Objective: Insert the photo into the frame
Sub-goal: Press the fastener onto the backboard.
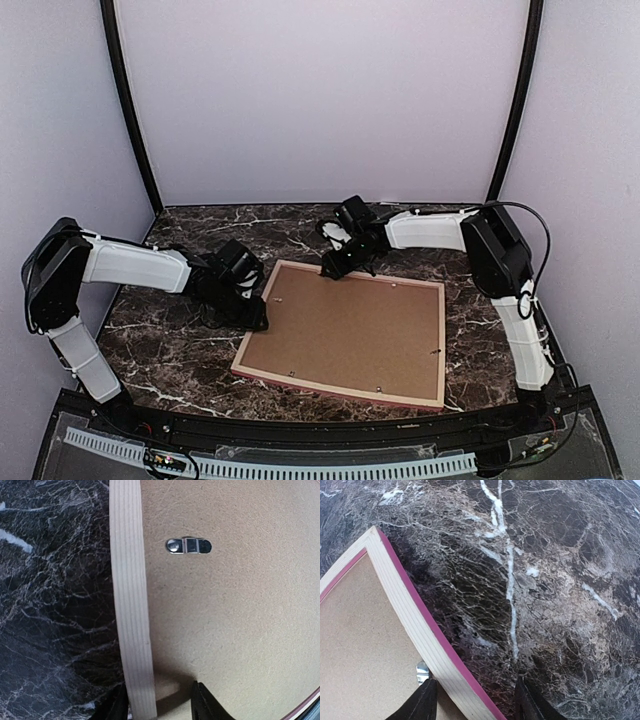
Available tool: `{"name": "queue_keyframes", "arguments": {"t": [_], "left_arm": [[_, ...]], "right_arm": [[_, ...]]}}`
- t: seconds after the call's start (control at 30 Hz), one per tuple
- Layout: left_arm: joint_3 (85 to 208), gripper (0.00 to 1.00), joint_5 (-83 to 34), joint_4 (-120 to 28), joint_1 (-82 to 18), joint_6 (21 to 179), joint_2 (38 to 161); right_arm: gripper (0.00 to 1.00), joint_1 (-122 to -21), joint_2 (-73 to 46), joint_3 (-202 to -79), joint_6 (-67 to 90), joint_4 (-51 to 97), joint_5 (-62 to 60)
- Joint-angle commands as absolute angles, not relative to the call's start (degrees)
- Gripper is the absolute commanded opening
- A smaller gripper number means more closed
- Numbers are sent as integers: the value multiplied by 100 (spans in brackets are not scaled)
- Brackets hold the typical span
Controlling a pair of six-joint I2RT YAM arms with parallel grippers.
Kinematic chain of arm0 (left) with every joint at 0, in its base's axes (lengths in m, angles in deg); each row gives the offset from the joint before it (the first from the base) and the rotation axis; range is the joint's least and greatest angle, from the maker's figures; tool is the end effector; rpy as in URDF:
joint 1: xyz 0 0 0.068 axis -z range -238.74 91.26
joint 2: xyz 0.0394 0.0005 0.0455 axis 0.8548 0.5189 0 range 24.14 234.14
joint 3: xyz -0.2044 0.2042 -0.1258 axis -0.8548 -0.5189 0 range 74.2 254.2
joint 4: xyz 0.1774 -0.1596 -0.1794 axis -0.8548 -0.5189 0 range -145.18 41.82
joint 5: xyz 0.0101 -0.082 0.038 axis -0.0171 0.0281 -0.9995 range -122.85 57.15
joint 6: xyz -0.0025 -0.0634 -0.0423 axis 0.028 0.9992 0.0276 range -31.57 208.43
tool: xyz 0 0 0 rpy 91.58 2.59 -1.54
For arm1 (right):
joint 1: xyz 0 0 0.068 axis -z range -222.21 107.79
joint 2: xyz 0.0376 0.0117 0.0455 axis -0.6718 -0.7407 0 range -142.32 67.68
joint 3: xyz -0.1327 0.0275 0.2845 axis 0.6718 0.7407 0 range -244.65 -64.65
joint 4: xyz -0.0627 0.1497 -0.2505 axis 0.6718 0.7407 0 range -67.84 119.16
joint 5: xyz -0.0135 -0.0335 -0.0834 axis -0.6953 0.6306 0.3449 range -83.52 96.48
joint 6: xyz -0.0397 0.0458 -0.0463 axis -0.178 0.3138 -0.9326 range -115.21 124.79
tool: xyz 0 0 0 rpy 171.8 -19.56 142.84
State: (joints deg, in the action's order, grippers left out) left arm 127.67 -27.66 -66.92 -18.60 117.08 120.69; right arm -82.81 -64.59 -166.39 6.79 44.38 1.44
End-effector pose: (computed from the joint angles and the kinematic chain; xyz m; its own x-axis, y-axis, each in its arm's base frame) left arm 0.2783 -0.2422 0.1467 -0.9148 0.1469 -0.3762 0.2690 0.9164 -0.2963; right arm 0.4411 0.3856 0.1382 -0.6281 -0.4925 -0.6025 -0.6671 0.7393 0.0911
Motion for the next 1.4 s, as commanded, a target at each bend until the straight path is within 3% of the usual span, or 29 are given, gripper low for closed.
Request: {"name": "queue_keyframes", "arguments": {"t": [0.0,0.33,0.77,0.97,1.37], "left_arm": [[12817,45,-2694,-6711,-1838,11612,12116],[12866,44,-2686,-6757,-1838,11578,12155],[12851,44,-2687,-6738,-1840,11581,12183],[12737,33,-2430,-6692,-1838,11665,12108],[12116,25,-1749,-6353,-1813,11784,11603]], "right_arm": [[54,-8460,-6712,-16803,254,4503,-454],[55,-8563,-6740,-16955,-204,4548,-396],[55,-8349,-6048,-16230,774,3768,-156],[56,-8212,-5828,-16081,1091,3941,14],[57,-7848,-4363,-14997,2365,5308,1290]]}}
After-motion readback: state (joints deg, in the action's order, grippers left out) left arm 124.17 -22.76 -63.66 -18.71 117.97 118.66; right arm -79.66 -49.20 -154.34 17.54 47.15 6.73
